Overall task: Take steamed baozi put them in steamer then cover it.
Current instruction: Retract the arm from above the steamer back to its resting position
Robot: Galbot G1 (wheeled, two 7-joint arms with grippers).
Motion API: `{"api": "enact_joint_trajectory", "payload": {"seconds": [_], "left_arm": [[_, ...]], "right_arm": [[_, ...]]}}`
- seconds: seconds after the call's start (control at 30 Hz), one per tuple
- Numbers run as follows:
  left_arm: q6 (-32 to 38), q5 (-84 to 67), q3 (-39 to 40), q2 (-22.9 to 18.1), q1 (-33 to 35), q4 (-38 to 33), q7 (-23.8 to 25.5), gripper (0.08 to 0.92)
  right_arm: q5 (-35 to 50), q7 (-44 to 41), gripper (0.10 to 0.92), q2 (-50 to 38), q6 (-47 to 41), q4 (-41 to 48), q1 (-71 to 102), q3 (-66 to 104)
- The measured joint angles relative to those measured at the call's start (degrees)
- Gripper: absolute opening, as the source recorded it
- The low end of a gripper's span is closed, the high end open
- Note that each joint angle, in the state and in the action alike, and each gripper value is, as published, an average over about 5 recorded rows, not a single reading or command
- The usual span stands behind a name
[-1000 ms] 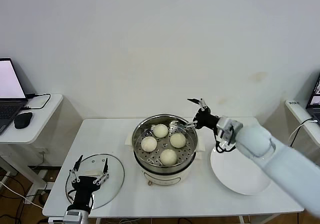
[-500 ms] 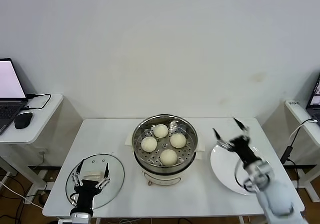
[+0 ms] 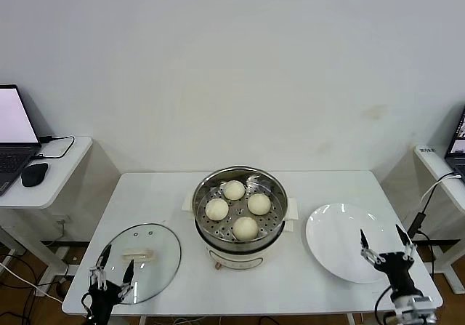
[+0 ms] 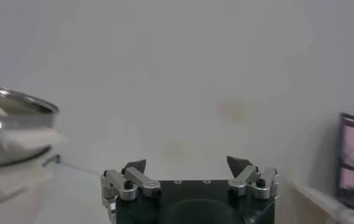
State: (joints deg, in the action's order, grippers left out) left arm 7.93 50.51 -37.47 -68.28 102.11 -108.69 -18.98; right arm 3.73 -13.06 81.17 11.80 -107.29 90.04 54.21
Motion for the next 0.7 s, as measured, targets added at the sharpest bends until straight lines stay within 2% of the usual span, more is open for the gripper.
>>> {"api": "enact_joint_trajectory", "payload": {"seconds": [0.23, 0.7], "left_arm": [[1.06, 8.36, -0.81, 2.17, -0.25, 4.71, -0.30, 0.823], [1.72, 13.42, 0.63, 5.46, -6.89, 12.10, 0.10, 0.823]], "right_arm": [[-1.30, -0.11, 0.823, 3.25, 0.87, 0.03, 2.09, 1.73], [-3.10, -0.47, 0.823, 7.05, 2.24, -0.51, 4.17, 4.09]]}}
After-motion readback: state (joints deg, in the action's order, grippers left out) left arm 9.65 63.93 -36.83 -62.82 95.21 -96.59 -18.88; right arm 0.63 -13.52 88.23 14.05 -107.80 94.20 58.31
